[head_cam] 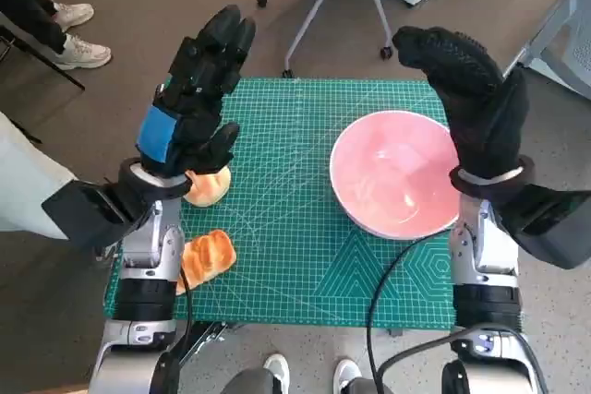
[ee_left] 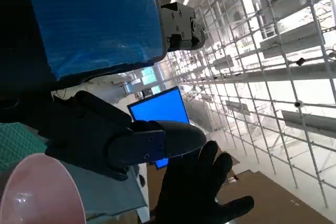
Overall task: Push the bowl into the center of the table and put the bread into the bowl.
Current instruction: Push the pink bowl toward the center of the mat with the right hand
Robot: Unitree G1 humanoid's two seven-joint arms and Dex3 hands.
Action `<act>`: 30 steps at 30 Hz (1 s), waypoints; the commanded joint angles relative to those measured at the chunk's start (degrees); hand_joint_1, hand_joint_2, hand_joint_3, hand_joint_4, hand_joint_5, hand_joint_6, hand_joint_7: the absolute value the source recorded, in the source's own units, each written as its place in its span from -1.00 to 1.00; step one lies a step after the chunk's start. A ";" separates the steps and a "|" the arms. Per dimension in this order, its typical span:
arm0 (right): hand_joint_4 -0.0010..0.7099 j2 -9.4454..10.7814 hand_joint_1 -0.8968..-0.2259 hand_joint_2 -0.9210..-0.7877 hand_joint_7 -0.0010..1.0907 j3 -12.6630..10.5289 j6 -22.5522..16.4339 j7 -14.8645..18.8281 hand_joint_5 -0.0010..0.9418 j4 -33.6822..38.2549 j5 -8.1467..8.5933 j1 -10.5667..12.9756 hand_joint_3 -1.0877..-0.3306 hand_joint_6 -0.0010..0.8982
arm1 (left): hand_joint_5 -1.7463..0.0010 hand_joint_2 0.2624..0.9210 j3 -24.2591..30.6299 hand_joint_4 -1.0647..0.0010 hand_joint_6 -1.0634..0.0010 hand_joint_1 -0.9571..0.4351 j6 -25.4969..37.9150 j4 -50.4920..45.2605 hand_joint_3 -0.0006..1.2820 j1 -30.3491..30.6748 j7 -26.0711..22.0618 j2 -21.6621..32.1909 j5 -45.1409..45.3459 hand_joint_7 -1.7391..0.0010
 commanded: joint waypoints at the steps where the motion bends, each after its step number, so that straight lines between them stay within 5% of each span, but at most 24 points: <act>1: -0.55 -3.05 -0.33 -1.00 -0.03 -3.29 -1.78 2.01 -0.99 5.62 1.62 0.41 0.06 -0.94 | 1.00 1.00 0.03 0.83 1.00 -0.66 -0.21 -0.09 -0.13 -0.07 -0.04 -0.32 -0.43 0.58; 5: -0.51 -5.21 -0.34 -1.00 -0.17 -6.82 -6.40 1.34 -0.99 15.07 1.18 -1.55 0.09 -0.83 | 0.99 1.00 0.06 0.83 1.00 -0.66 -0.59 0.10 -0.13 -0.01 -0.21 -0.52 -0.52 0.58; 11: -0.53 -8.82 -0.33 -1.00 -0.32 -10.29 -10.89 -5.00 -1.00 30.05 -1.92 -4.39 0.09 -0.75 | 1.00 1.00 0.15 0.83 1.00 -0.66 -0.85 0.14 -0.13 0.11 -0.19 -0.52 -0.48 0.58; 19: -0.68 -12.26 -0.19 -1.00 -0.46 -11.57 -8.08 -13.28 -1.00 43.28 -4.46 -6.04 -0.02 -0.81 | 1.00 1.00 0.52 0.83 1.00 -0.66 -0.95 0.82 -0.13 0.01 -0.68 -0.47 -1.00 0.58; 25: -0.74 -11.96 -0.09 -1.00 -0.55 -11.65 -4.18 -19.14 -1.00 48.01 -6.18 -6.00 -0.15 -0.79 | 1.00 1.00 0.61 0.83 1.00 -0.65 -0.90 0.85 -0.14 0.15 -0.92 -0.50 -1.24 0.59; 30: -0.72 -10.74 -0.10 -1.00 -0.60 -12.47 0.53 -20.84 -0.99 49.81 -5.68 -5.66 -0.19 -0.73 | 1.00 1.00 0.86 0.83 1.00 -0.65 -0.46 0.43 -0.14 0.41 -1.15 -0.35 -1.61 0.59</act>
